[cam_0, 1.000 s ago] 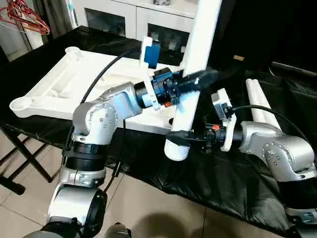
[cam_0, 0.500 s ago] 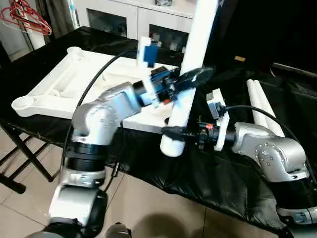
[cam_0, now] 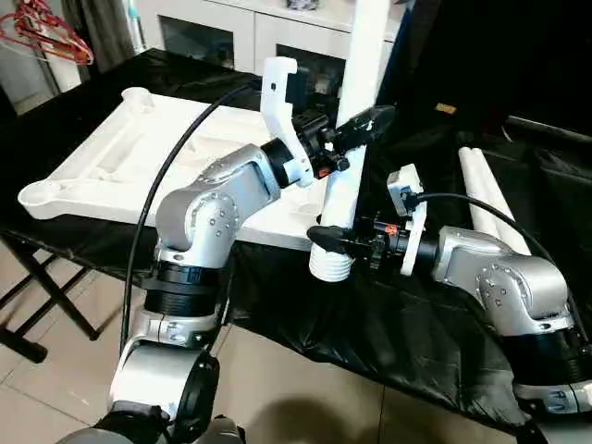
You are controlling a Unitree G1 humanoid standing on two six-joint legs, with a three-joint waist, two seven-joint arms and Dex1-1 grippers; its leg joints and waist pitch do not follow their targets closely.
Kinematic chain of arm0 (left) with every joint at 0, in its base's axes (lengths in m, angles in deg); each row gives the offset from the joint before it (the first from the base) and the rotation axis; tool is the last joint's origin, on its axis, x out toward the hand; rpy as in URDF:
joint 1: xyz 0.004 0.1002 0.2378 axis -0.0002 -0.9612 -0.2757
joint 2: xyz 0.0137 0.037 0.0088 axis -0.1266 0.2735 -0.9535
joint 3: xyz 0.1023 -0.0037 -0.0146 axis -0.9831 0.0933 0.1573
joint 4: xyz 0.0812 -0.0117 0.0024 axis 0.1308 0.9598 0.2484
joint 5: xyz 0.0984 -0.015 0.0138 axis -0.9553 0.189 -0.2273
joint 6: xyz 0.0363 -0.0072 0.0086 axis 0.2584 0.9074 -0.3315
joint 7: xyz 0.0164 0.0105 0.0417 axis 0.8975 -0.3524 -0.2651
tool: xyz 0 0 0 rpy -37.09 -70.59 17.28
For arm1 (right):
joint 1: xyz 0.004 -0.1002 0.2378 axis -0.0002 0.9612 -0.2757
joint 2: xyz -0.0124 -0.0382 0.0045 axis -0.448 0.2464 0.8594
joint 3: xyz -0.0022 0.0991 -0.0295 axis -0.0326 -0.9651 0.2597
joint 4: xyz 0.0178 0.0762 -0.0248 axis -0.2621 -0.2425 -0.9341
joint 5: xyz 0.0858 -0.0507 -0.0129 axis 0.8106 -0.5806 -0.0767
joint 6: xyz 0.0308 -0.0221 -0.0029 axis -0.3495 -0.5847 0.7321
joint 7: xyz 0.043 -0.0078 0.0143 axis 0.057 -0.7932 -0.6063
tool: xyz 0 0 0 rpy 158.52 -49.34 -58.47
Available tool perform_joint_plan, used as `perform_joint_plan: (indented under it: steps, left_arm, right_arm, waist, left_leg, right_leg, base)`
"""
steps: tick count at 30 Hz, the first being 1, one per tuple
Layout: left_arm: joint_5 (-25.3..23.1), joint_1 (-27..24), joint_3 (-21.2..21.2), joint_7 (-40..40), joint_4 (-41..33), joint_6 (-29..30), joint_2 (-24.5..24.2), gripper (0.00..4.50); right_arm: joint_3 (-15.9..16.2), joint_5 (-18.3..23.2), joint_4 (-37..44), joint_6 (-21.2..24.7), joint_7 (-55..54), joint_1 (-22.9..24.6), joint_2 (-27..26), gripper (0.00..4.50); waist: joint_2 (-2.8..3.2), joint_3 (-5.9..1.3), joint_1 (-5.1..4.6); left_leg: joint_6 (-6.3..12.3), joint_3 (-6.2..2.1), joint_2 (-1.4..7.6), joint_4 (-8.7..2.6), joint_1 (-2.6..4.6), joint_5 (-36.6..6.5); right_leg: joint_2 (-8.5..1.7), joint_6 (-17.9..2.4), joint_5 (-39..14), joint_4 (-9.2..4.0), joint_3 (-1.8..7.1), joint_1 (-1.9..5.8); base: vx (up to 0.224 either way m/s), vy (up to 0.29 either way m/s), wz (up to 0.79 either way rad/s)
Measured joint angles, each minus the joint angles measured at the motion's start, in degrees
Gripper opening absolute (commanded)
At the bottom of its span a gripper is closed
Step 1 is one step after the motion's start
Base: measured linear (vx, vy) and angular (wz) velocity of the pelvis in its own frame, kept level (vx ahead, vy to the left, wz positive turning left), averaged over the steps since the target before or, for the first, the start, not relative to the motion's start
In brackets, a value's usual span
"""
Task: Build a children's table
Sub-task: Pick table leg
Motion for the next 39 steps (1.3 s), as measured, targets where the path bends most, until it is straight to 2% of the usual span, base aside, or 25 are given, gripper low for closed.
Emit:
perform_joint_plan:
  steps: [9,21,37,39]
  left_arm:
    - [-2.0,-0.1,-3.1,0.6,0.0,-0.2,-0.9,1.80]
    - [-2.8,-0.1,-3.8,1.6,0.0,-0.9,-1.2,1.80]
    - [-2.8,-0.1,-4.6,2.2,0.0,-0.9,-1.3,1.80]
    - [-2.8,-0.1,-4.6,2.6,0.0,-0.9,-1.3,1.80]
  right_arm:
    - [0.2,-1.3,-1.0,-0.2,-0.5,-2.5,0.6,3.06]
    - [2.6,-1.5,-2.0,1.8,0.8,-2.7,1.4,3.06]
    - [2.3,-1.1,-2.6,1.8,0.1,-2.7,-0.6,3.06]
    - [2.2,-1.1,-2.8,2.0,0.0,-2.7,-0.6,2.80]
  waist:
    - [0.00,0.00,0.02]
    - [-0.01,0.00,0.00]
    - [-0.01,0.01,0.00]
    - [-0.01,0.00,0.01]
  left_leg:
    - [0.00,0.00,0.00,0.00,-0.01,0.0]
    - [0.01,0.00,0.00,0.00,-0.01,0.0]
    - [0.01,0.00,0.00,0.00,-0.01,0.0]
    - [0.01,0.00,0.00,0.00,-0.01,0.0]
  right_leg:
    - [0.00,0.0,0.0,-0.01,0.00,0.00]
    - [0.00,0.0,0.0,0.00,0.00,-0.01]
    - [0.00,0.0,0.0,0.00,0.00,-0.01]
    - [0.00,0.0,0.0,0.00,0.00,-0.01]
  base:
    - [0.000,0.000,0.00]
    - [0.000,0.000,0.00]
    - [0.000,0.000,0.00]
    - [0.000,0.000,0.00]
